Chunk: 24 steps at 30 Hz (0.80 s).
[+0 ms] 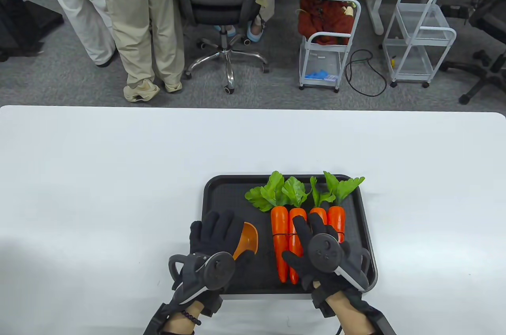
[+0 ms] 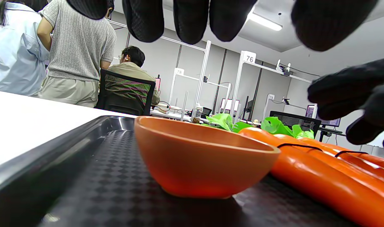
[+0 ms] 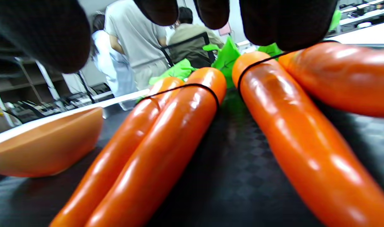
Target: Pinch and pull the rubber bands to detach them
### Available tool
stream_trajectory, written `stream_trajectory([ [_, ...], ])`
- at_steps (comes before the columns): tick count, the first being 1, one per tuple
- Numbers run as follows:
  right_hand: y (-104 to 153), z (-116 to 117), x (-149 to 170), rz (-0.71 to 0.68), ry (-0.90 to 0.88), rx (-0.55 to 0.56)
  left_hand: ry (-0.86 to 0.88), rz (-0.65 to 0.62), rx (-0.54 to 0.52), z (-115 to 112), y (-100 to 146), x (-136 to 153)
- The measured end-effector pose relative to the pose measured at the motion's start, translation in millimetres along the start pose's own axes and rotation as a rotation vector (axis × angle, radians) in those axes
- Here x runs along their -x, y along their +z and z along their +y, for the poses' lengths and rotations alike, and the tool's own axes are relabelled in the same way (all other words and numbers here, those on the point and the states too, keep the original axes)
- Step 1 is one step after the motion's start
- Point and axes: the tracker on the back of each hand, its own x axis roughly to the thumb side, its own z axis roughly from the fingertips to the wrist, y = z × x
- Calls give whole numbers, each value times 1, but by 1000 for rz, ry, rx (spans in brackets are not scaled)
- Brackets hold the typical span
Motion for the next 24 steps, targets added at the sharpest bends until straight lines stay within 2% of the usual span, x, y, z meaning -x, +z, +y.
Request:
stream_trajectory([
  [8, -24, 8, -25, 102, 124, -83, 12, 3, -19, 6, 3, 5],
  [24, -48, 28, -50, 169, 339, -125, 23, 19, -28, 10, 4, 9],
])
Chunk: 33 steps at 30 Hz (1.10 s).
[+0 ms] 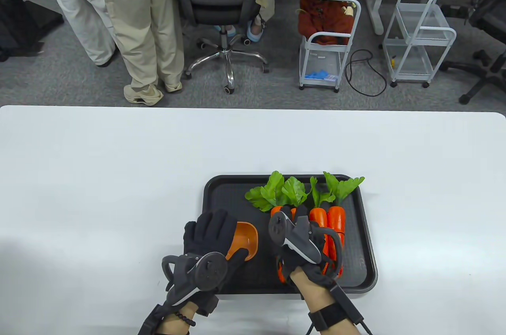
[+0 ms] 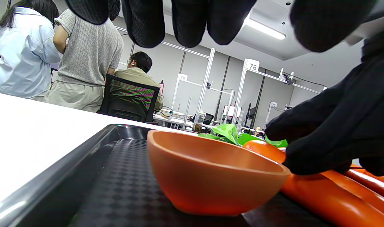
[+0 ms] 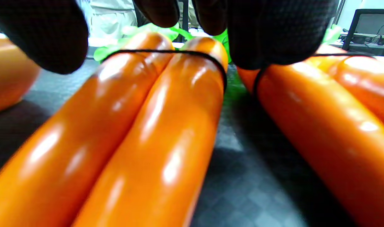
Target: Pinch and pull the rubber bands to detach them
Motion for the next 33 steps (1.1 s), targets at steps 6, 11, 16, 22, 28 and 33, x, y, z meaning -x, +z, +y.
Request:
stream_trajectory([
  [6, -4, 9, -6, 33, 29, -20, 0, 2, 0, 0, 0, 0],
  [11, -6, 21, -8, 58, 14, -80, -7, 10, 9, -1, 0, 1],
  [16, -6, 22, -3, 61, -34, -68, -4, 17, 18, -1, 0, 1],
  [22, -1, 18, 13, 32, -198, -53, 13, 26, 23, -1, 0, 2],
  [28, 10, 15, 32, -35, -382, -6, 48, 47, 28, -2, 0, 5],
  [33, 20, 12, 45, -77, -527, 70, 78, 59, 22, -1, 1, 8],
])
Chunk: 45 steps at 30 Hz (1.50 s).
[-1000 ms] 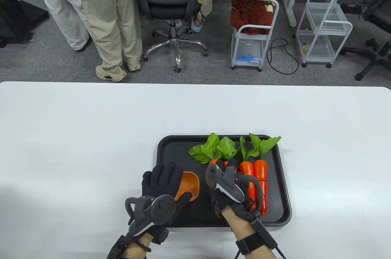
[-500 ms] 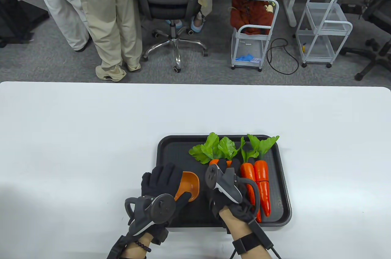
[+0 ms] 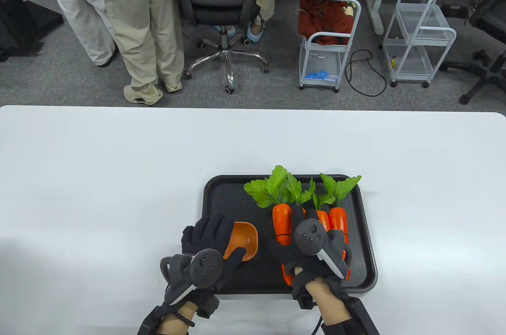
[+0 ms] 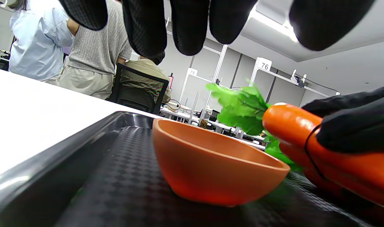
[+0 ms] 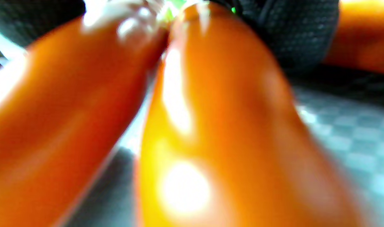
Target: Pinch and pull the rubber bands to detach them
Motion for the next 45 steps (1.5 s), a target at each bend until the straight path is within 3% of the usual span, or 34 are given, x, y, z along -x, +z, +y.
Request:
stream_trajectory([
  [7, 10, -9, 4, -87, -198, 48, 56, -3, -13, 2, 2, 1],
  [18, 16, 5, -2, -262, -576, -30, 177, 6, -76, 8, 4, 2],
  [26, 14, 28, -8, -308, -978, -225, 236, -90, -59, 4, 5, -10],
  [31, 14, 36, -14, -361, -1089, -329, 279, -108, -112, 6, 7, -13],
  [36, 16, 41, -16, -345, -1189, -348, 250, -151, -183, 7, 12, -20],
  [45, 15, 52, -7, -259, -1399, -382, 146, -243, -175, 7, 14, -26],
])
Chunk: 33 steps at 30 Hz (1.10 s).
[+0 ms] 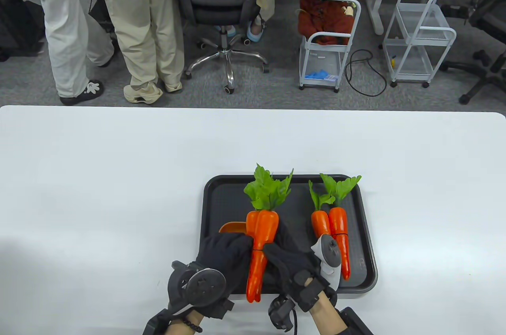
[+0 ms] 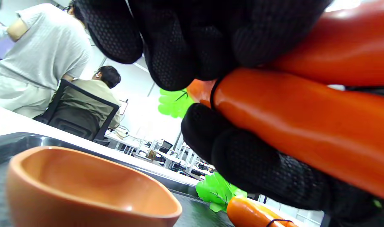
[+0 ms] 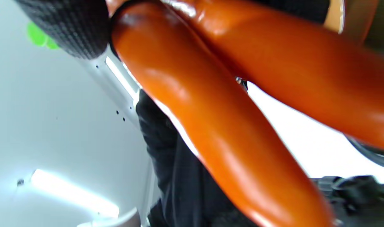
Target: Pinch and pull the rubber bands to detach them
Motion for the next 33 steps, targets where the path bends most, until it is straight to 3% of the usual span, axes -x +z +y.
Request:
stream_trajectory([
  [8, -1, -6, -2, -26, 55, -29, -24, -56, 17, -2, 0, -8],
  [22, 0, -16, -8, -89, 20, 50, -95, -139, 62, -8, 2, -20],
  [33, -6, -34, -16, -123, 35, 217, -119, -206, 125, -12, 3, -29],
])
